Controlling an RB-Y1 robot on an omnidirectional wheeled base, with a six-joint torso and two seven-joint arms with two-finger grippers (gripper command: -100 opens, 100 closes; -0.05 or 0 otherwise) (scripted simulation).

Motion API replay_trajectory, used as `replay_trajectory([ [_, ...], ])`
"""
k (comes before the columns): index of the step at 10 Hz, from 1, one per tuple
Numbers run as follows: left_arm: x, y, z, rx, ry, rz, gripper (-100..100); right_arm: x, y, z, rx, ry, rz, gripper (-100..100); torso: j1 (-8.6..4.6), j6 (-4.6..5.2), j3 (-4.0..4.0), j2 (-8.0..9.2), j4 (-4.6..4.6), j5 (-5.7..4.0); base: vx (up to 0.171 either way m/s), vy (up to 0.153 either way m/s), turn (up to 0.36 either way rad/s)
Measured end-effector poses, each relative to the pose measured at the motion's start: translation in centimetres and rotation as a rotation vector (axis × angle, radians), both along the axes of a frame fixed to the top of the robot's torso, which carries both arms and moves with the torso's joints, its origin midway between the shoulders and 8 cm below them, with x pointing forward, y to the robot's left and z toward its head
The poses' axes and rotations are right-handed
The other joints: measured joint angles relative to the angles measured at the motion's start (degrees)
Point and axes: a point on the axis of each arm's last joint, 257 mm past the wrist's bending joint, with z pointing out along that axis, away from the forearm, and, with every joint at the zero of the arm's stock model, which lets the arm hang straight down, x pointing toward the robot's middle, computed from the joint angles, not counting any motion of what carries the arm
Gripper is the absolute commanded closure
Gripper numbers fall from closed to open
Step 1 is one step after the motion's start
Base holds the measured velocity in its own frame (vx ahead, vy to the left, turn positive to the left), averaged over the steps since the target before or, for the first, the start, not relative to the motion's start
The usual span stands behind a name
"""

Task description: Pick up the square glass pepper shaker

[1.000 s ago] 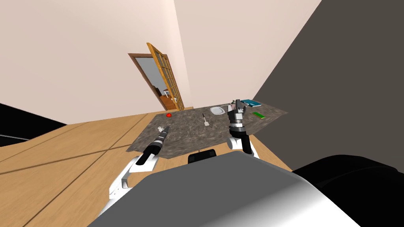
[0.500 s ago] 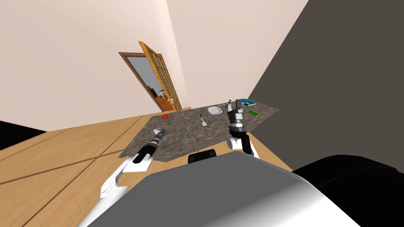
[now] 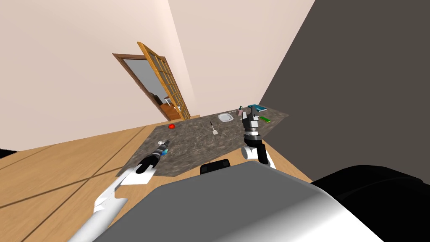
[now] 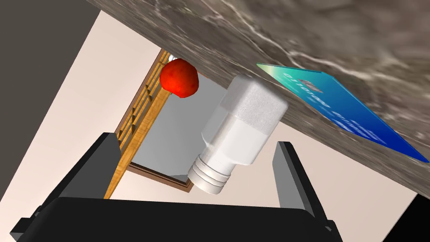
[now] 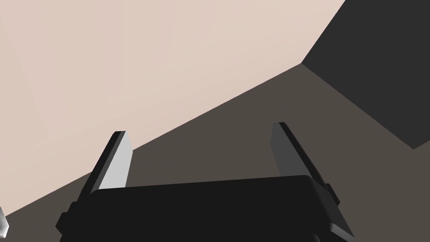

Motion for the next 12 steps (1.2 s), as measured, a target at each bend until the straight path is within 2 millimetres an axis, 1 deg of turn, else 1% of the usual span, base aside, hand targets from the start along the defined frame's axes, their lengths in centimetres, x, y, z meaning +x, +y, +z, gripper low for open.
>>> replay_trajectory([
  [1, 0.0, 1.3, -0.3, 0.029, 0.016, 0.015, -100, 0.0, 0.0, 0.0, 0.000, 0.000, 0.000, 0, 0.00, 0.00, 0.00, -0.01, 0.00, 0.00, 0.008, -0.008, -0.172],
  [3, -0.2, 4.5, 0.2, 0.102, 0.052, 0.054, -100, 0.0, 0.0, 0.0, 0.000, 0.000, 0.000, 0, -0.01, -0.01, -0.01, -0.01, 0.00, 0.00, 0.007, -0.002, -0.075],
  [4, -0.3, 4.7, 0.2, 0.106, 0.056, 0.058, 0, 0.0, 0.0, 0.0, 0.000, 0.000, 0.000, 0, 0.00, -0.03, 0.00, 0.01, 0.00, 0.01, 0.000, 0.000, 0.000],
  [5, -0.3, 4.7, 0.2, 0.106, 0.056, 0.058, -100, 0.0, 0.0, 0.0, 0.000, 0.000, 0.000, 0, 0.00, -0.03, 0.01, 0.02, 0.00, 0.01, 0.037, 0.017, -0.044],
  [7, -0.3, 5.0, -0.4, 0.105, 0.057, 0.066, -100, 0.0, 0.0, 0.0, 0.000, 0.000, 0.000, 0, 0.11, -0.02, -0.11, -0.19, -0.04, 0.03, 0.035, 0.017, -0.025],
  [8, -0.3, 5.0, -0.4, 0.106, 0.056, 0.065, 100, 0.0, 0.0, 0.0, 0.000, 0.000, 0.000, 0, 0.03, -0.03, -0.02, -0.04, -0.01, 0.01, -0.002, 0.001, 0.016],
  [9, -0.4, 5.1, -0.5, 0.107, 0.059, 0.068, 100, 0.0, 0.0, 0.0, 0.000, 0.000, 0.000, 0, -0.03, 0.07, 0.01, -0.01, 0.03, 0.01, 0.002, 0.000, -0.013],
  [12, -0.1, 4.9, -0.2, 0.107, 0.051, 0.063, 100, 0.0, 0.0, 0.0, 0.000, 0.000, 0.000, 0, 0.03, -0.04, -0.07, -0.06, -0.08, 0.04, 0.000, 0.000, 0.000],
])
